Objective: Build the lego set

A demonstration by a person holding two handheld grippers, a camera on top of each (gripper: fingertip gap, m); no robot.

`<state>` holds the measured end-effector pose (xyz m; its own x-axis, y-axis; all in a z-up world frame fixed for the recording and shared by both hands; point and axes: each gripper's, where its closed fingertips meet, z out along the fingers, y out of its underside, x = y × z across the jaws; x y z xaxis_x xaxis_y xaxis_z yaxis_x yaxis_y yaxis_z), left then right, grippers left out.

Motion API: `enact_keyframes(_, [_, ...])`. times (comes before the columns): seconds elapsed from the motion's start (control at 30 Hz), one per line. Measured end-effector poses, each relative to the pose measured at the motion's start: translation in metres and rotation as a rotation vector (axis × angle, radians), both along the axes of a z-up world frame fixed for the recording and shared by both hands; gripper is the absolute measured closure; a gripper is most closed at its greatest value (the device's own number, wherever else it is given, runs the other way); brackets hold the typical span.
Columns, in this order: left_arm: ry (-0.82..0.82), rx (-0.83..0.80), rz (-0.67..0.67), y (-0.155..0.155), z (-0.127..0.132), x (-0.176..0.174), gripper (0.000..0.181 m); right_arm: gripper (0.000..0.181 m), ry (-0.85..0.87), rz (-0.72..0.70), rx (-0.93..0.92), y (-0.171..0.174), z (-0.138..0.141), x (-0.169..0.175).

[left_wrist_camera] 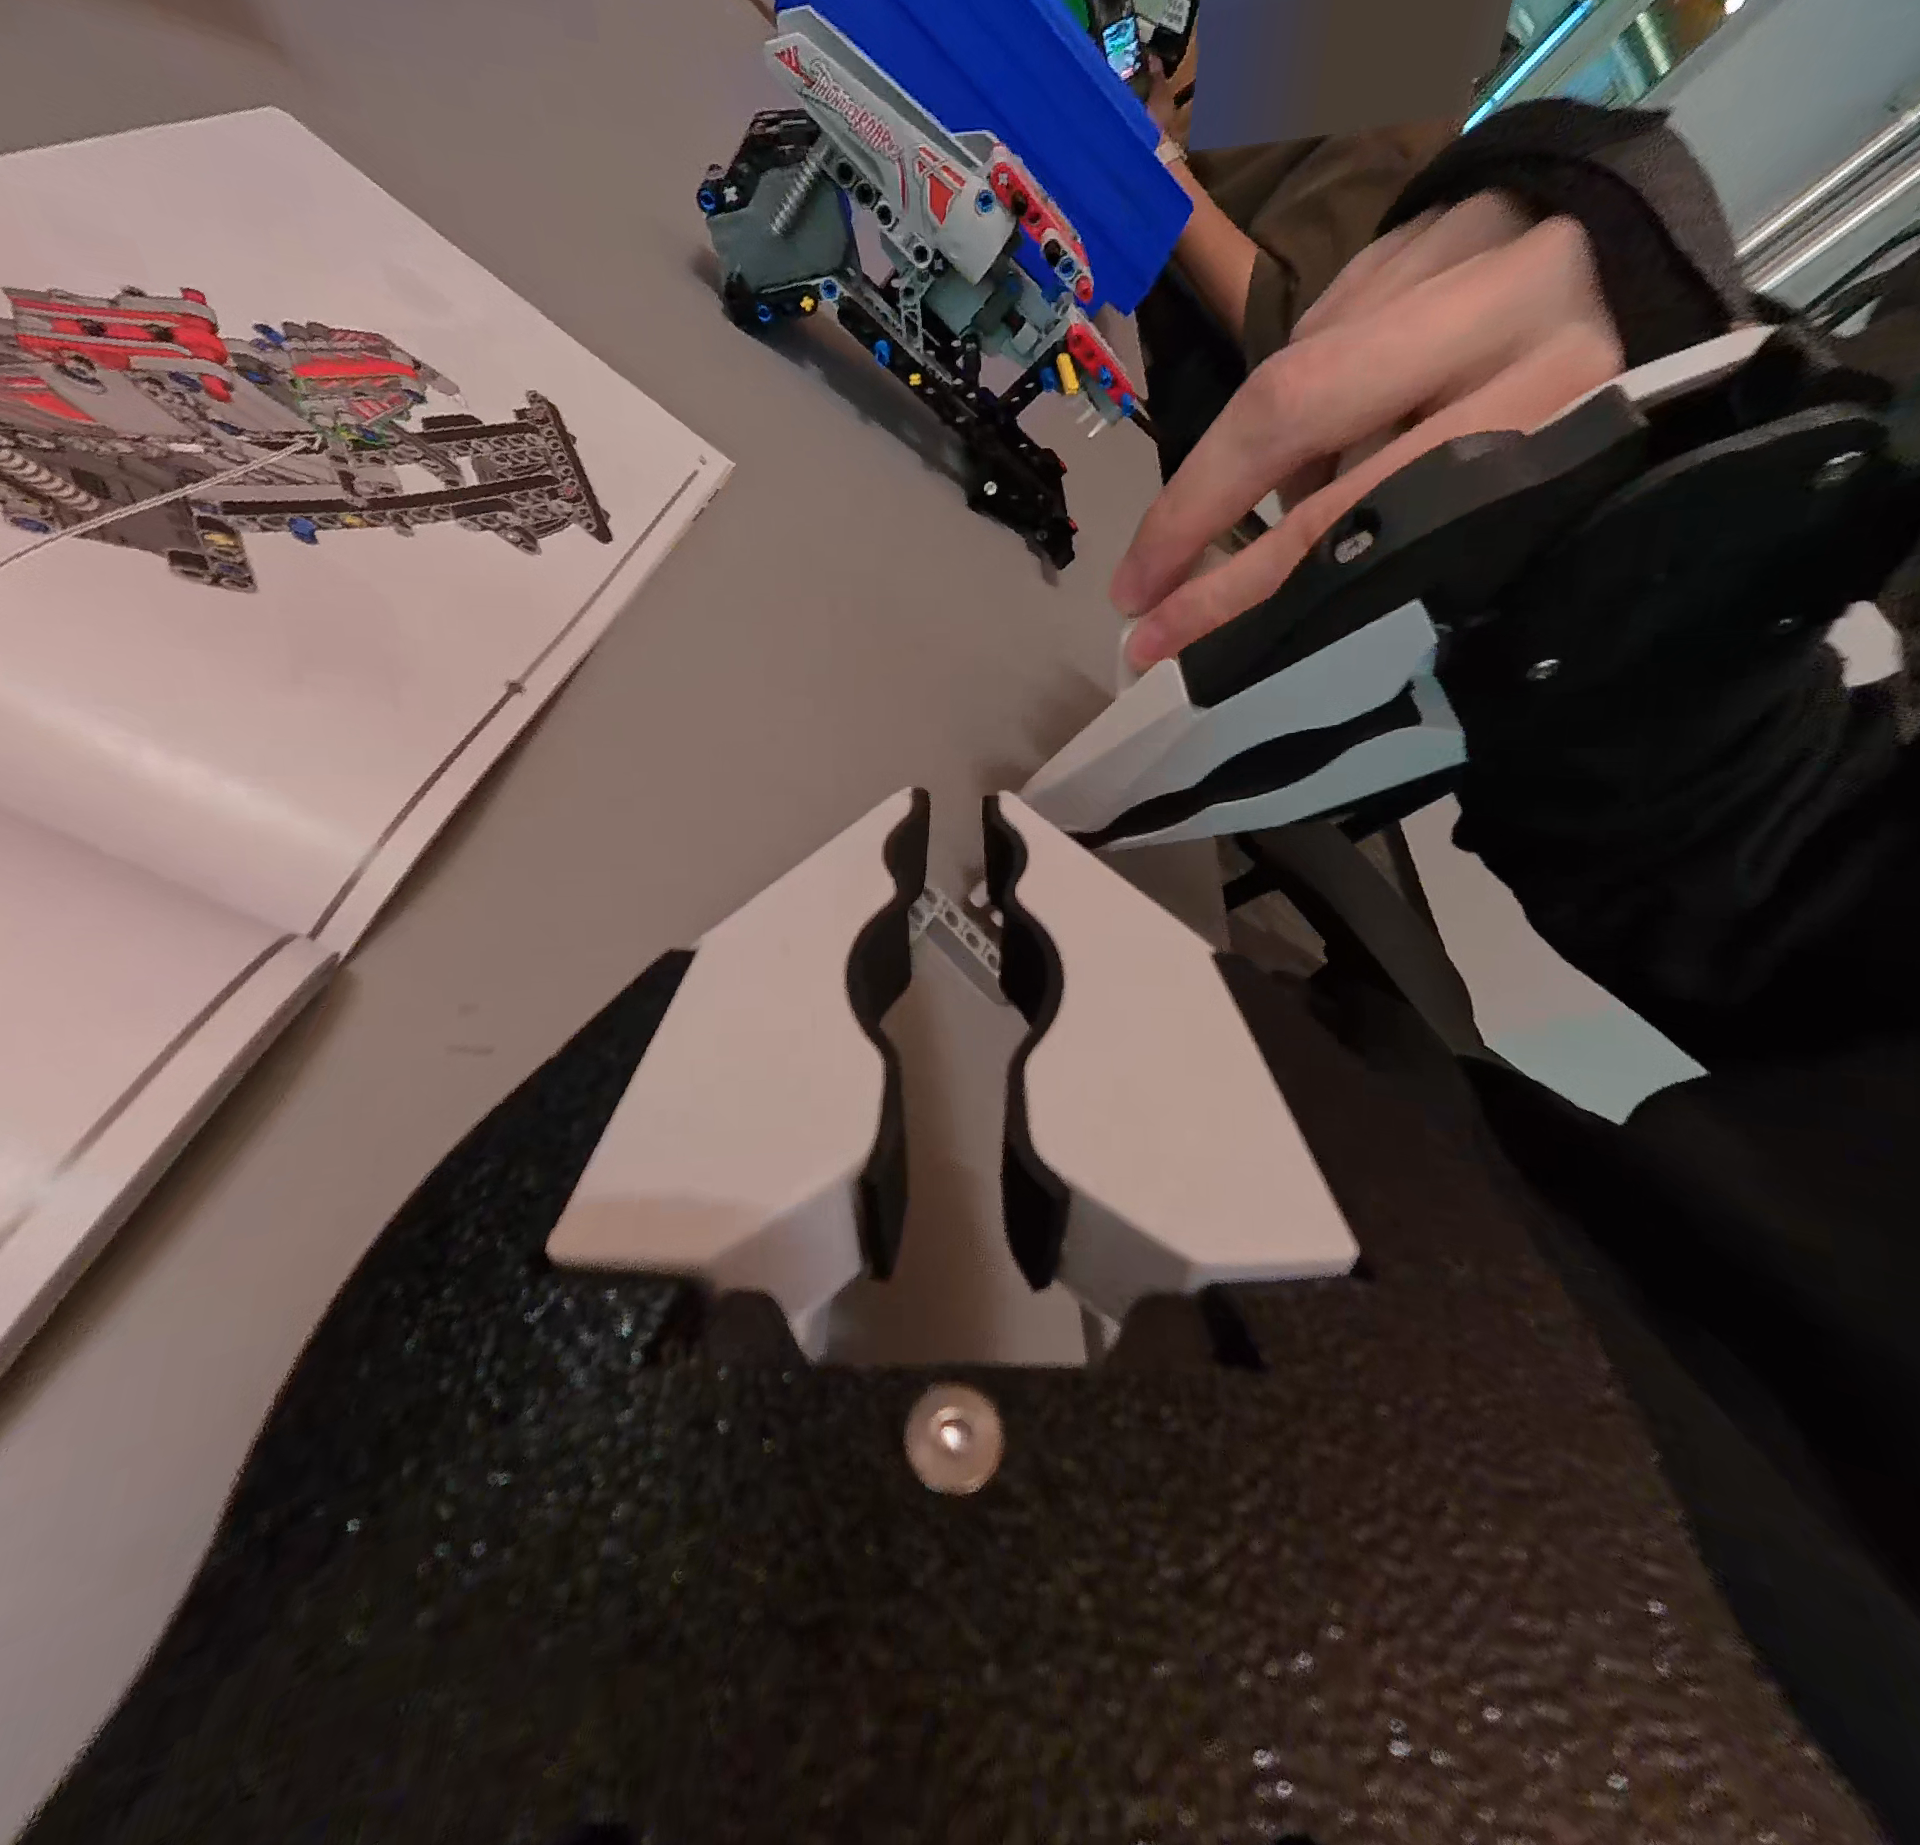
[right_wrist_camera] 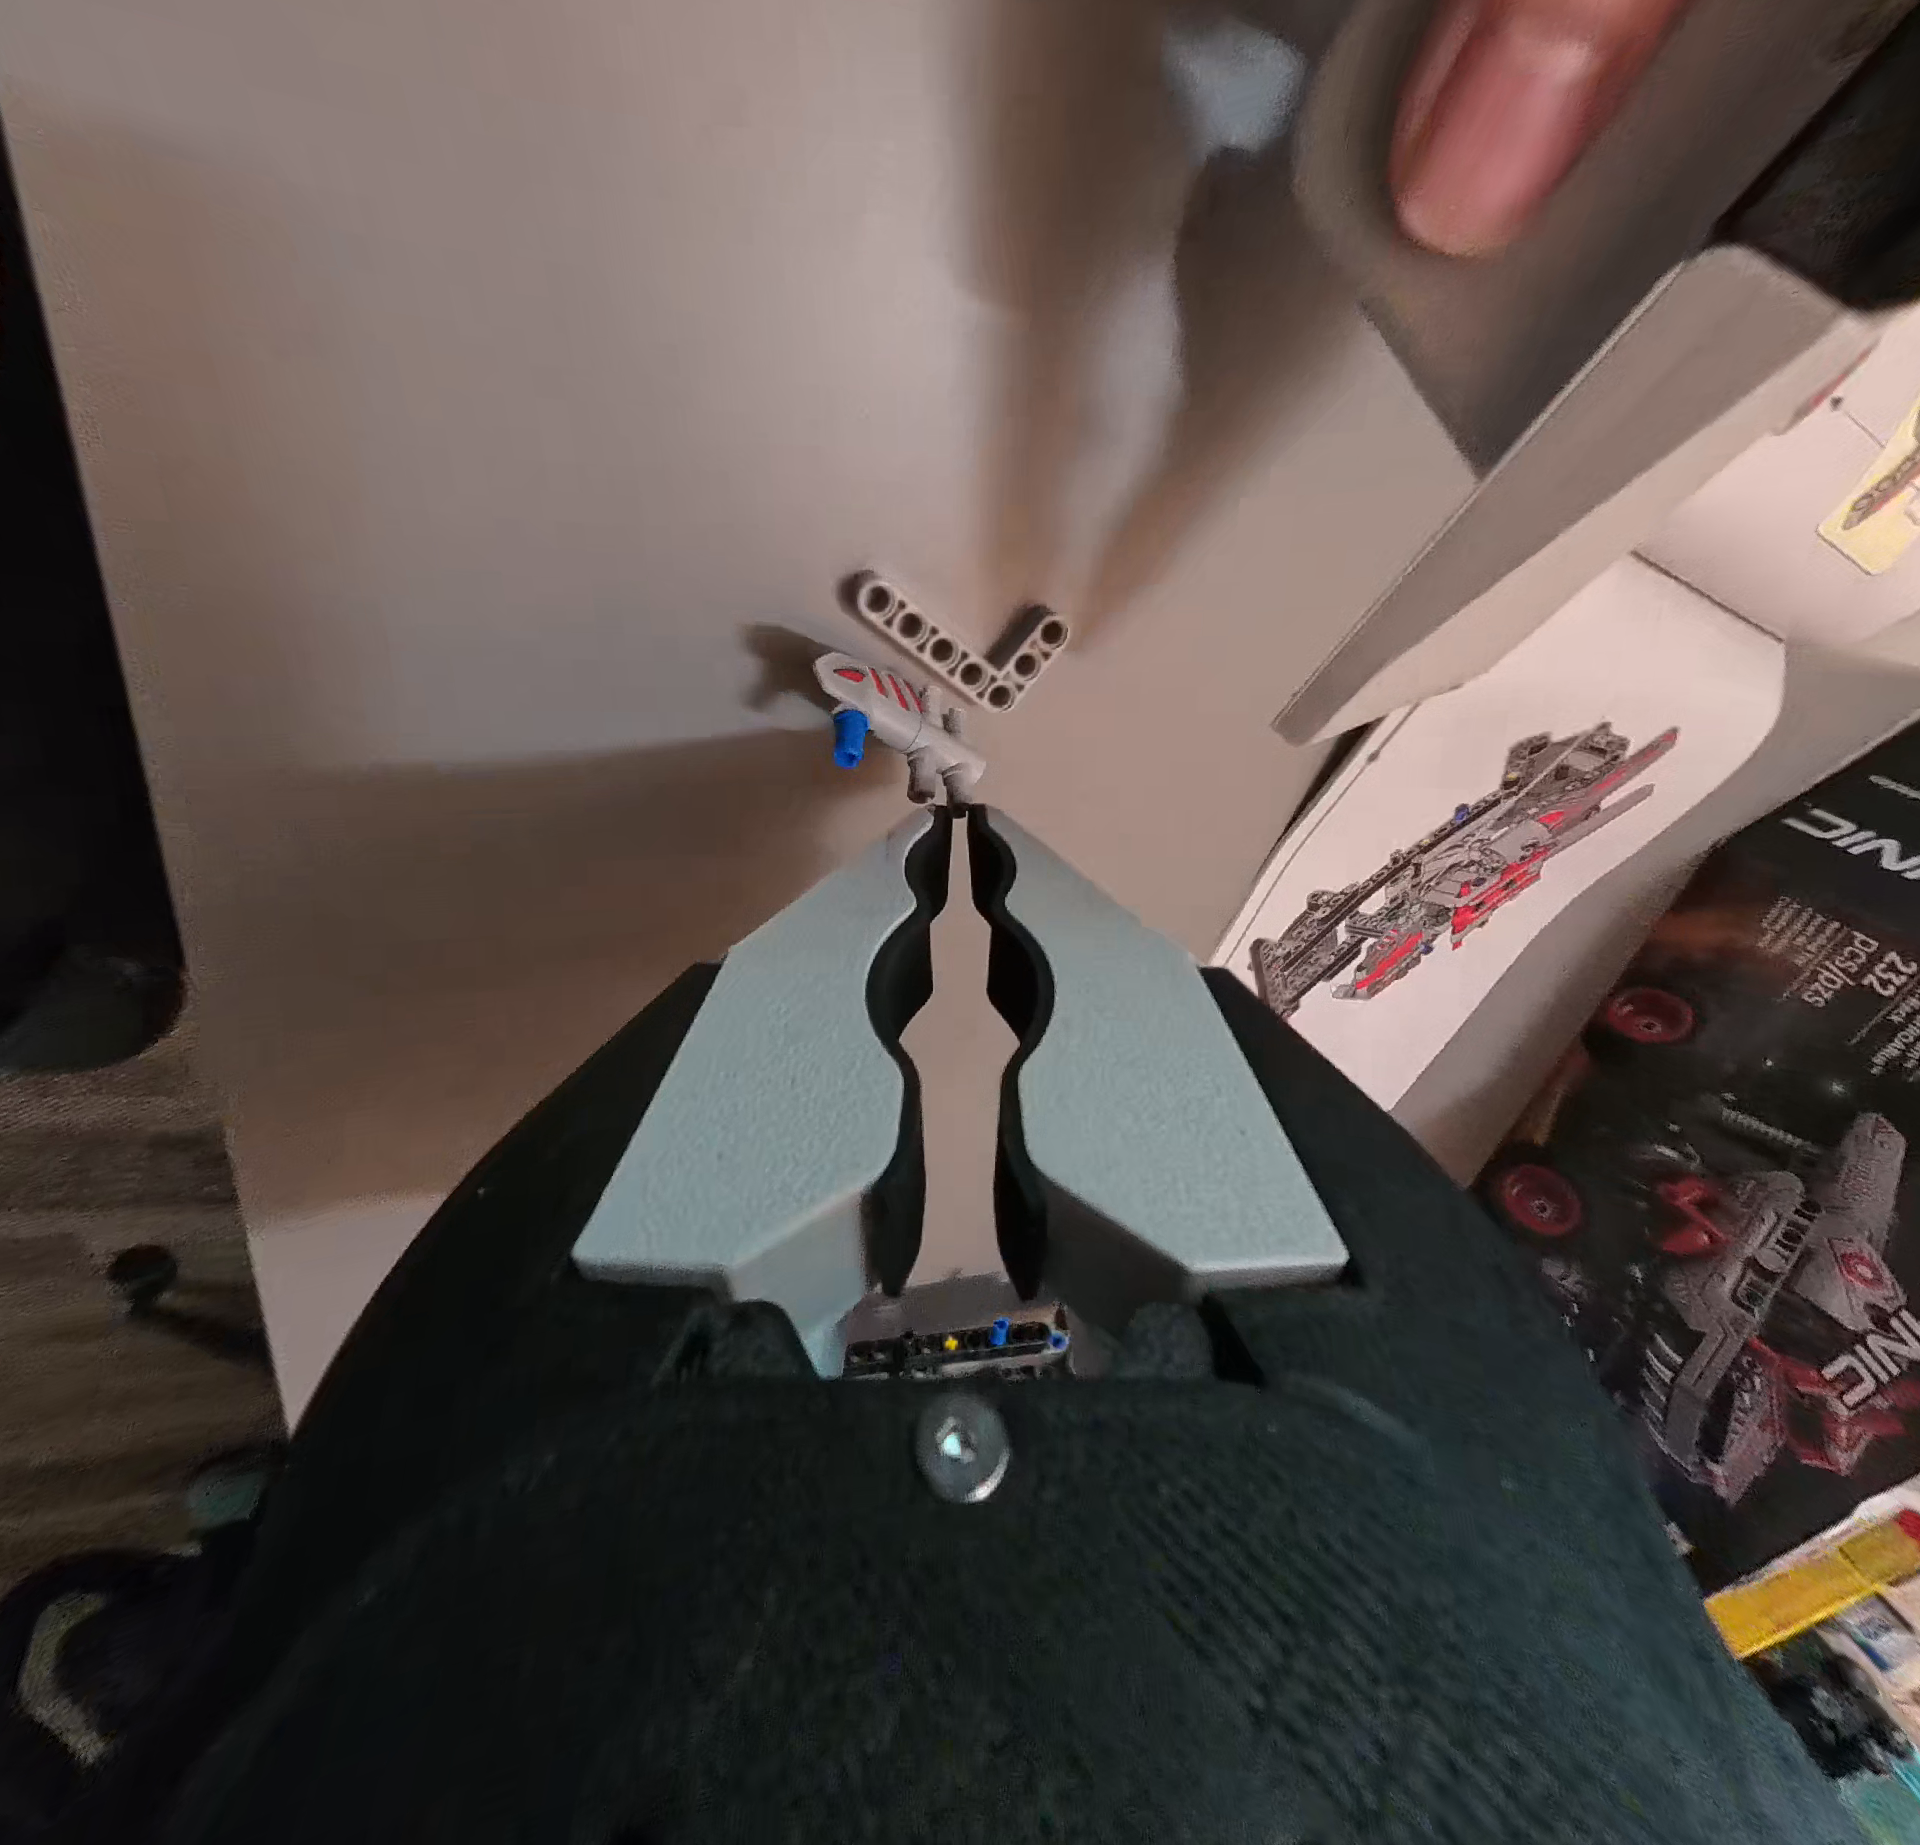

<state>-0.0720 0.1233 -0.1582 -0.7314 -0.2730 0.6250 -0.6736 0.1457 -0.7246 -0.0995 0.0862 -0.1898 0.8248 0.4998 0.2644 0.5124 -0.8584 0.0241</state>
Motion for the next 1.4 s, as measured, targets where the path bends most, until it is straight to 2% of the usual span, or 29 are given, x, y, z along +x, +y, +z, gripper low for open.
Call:
enact_keyframes(0.13, [0.005, 0.06, 0.073, 0.009, -0.009, 0.011, 0.175, 0.18, 0.025, 0.008, -0.048, 0.009, -0.002, -0.001])
enact_keyframes(0.27, [0.001, 0.026, 0.116, 0.014, -0.003, 0.017, 0.176, 0.179, -0.006, 0.011, -0.095, 0.011, -0.003, 0.005])
enact_keyframes(1.03, [0.007, 0.03, 0.098, 0.012, -0.006, 0.015, 0.176, 0.179, -0.023, 0.022, -0.111, 0.012, -0.006, 0.005])
enact_keyframes(1.4, [0.002, 0.026, 0.134, 0.018, -0.005, 0.021, 0.176, 0.179, -0.035, 0.008, -0.089, 0.01, -0.003, 0.01])
